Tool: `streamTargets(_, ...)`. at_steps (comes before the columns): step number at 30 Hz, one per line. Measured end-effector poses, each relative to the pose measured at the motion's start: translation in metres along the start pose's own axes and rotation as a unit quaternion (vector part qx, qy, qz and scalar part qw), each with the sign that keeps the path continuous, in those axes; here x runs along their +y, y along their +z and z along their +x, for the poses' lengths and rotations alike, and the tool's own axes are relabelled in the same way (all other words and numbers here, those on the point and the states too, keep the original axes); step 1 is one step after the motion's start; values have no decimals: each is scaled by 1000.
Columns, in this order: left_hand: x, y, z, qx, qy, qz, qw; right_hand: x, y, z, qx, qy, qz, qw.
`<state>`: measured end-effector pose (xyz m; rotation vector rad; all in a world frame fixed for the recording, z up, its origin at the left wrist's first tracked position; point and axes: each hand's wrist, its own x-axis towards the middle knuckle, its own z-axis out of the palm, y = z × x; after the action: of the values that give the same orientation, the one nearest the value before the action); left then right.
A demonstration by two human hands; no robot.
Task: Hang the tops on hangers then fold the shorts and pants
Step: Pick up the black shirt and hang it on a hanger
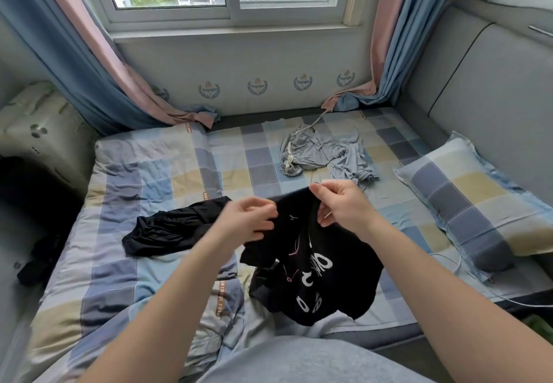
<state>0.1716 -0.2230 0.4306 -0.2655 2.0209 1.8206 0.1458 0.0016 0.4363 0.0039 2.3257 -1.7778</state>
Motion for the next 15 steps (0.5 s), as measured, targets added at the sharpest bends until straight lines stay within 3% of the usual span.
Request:
streamTargets(4, -23, 39, -5, -135, -25, 130, 982, -34, 11, -7, 2, -34, 78, 996)
streamTargets(6, -36, 52, -4, -163, -20, 172, 971, -50, 12, -11, 0, -56, 111, 992)
streamTargets(12, -56, 54, 2, -80, 36, 205, 975, -75, 3, -13, 14, -96, 165, 982)
streamTargets(15, -48, 39, 2, -31, 68, 178, 981, -68, -4, -11, 43, -71, 132, 988)
